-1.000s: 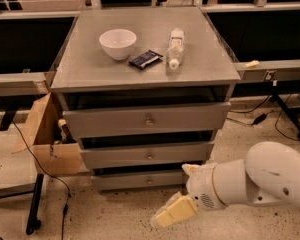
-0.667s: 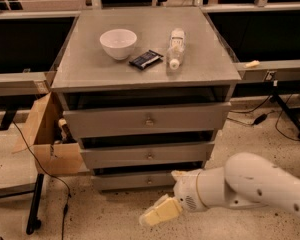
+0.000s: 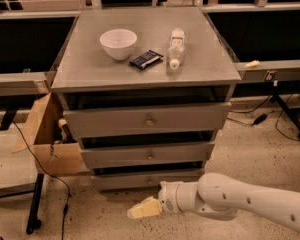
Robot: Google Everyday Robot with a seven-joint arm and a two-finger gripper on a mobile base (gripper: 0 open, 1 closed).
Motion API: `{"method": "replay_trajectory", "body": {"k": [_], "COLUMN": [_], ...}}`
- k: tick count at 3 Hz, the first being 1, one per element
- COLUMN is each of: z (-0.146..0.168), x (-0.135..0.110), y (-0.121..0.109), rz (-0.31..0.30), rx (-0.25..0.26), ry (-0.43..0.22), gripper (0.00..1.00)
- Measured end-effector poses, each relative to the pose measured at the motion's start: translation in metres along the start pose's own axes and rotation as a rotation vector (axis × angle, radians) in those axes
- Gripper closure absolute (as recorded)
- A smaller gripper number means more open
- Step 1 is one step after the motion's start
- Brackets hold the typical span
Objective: Open bottom drawer
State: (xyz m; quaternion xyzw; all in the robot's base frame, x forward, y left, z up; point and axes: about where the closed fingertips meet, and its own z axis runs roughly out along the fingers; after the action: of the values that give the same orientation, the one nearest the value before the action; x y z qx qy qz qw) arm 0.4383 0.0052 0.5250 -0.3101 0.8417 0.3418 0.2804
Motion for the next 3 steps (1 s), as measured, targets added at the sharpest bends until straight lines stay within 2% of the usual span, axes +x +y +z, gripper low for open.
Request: {"method": "replay_trajectory", "body": {"k": [1,2,3], "z": [0.054,0.075,0.075], "x": [0.022,0.044,0.044], "y": [-0.044,-0.042,-0.041], "rz": [0.081,0.139,0.138], "rx": [0.008,-0.029,-0.030], "ry": [-0.025,-0.019,-0.019], "gripper": [0.00,0.00,0.00]}}
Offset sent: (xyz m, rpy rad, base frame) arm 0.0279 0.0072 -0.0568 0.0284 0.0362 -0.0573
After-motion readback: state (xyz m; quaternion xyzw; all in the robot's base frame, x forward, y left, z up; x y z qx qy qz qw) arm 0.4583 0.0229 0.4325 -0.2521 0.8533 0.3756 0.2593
